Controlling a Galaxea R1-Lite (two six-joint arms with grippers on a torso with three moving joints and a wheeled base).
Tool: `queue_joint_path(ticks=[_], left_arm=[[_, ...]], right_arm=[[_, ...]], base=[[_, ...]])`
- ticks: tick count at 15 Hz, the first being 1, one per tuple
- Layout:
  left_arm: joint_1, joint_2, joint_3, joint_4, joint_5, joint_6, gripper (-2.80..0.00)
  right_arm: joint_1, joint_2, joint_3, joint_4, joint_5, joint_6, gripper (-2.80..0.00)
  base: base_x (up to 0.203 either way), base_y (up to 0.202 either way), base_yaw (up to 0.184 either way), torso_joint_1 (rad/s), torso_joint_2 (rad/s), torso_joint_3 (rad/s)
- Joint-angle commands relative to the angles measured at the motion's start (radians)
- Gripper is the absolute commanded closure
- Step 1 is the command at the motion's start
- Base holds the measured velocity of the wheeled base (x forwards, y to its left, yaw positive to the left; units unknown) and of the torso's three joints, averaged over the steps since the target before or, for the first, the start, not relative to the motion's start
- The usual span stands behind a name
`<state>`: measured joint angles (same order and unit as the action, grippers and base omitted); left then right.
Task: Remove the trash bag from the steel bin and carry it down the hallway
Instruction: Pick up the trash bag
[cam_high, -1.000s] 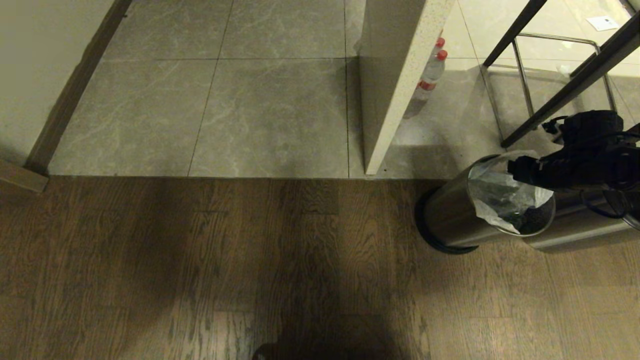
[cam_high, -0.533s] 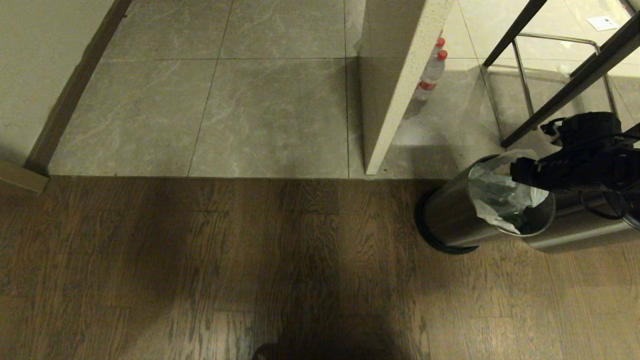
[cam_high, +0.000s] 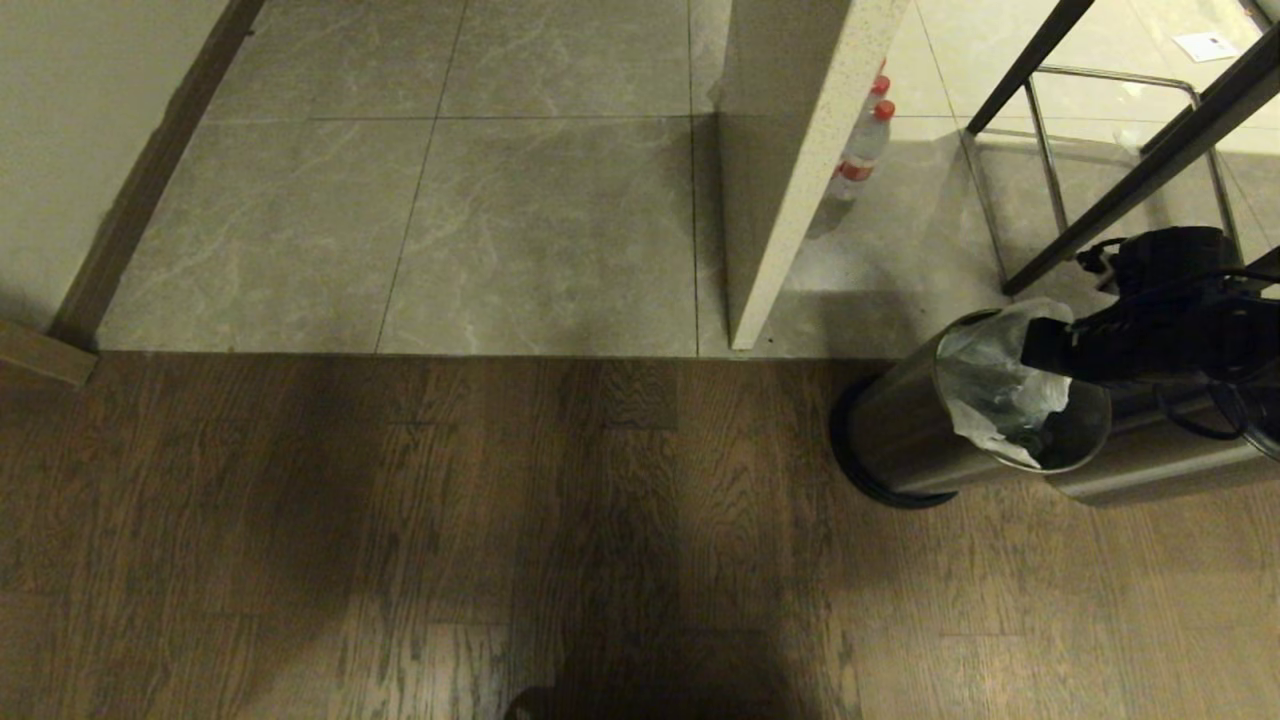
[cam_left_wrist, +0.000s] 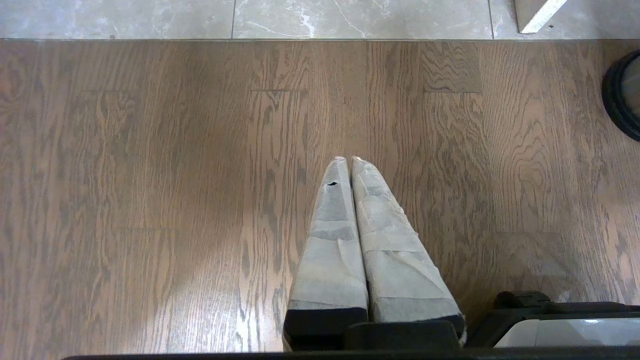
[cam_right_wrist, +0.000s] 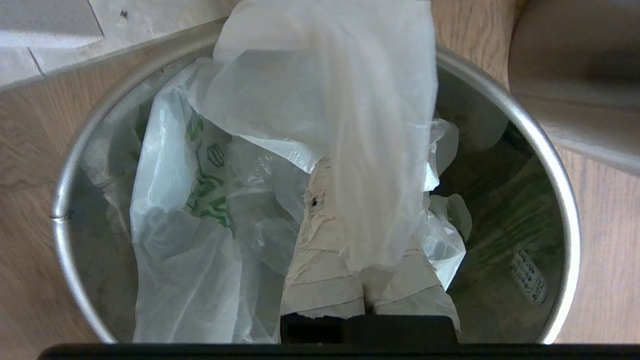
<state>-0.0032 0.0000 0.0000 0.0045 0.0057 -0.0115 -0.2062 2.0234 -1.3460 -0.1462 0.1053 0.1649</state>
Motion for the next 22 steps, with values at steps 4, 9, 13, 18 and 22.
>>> queue_joint_path(ticks=[4, 9, 13, 18, 22], left_arm=[[0.000, -0.002, 0.002, 0.000, 0.000, -0.001, 0.00], [0.000, -0.002, 0.002, 0.000, 0.000, -0.001, 0.00], [0.000, -0.002, 0.002, 0.000, 0.000, -0.001, 0.00], [0.000, -0.002, 0.002, 0.000, 0.000, -0.001, 0.00], [0.000, -0.002, 0.002, 0.000, 0.000, -0.001, 0.00]], right_arm=[[0.001, 0.003, -0.001, -0.001, 0.001, 0.001, 0.00], [0.001, -0.020, 0.007, 0.008, -0.032, 0.001, 0.00], [0.001, -0.020, 0.007, 0.008, -0.032, 0.001, 0.00], [0.020, -0.135, 0.045, 0.045, -0.030, -0.017, 0.00], [0.047, -0.550, 0.105, 0.100, -0.030, -0.057, 0.00]], base=[[0.000, 0.000, 0.000, 0.000, 0.00, 0.000], [0.000, 0.000, 0.000, 0.000, 0.00, 0.000], [0.000, 0.000, 0.000, 0.000, 0.00, 0.000], [0.000, 0.000, 0.000, 0.000, 0.00, 0.000], [0.000, 0.000, 0.000, 0.000, 0.00, 0.000]])
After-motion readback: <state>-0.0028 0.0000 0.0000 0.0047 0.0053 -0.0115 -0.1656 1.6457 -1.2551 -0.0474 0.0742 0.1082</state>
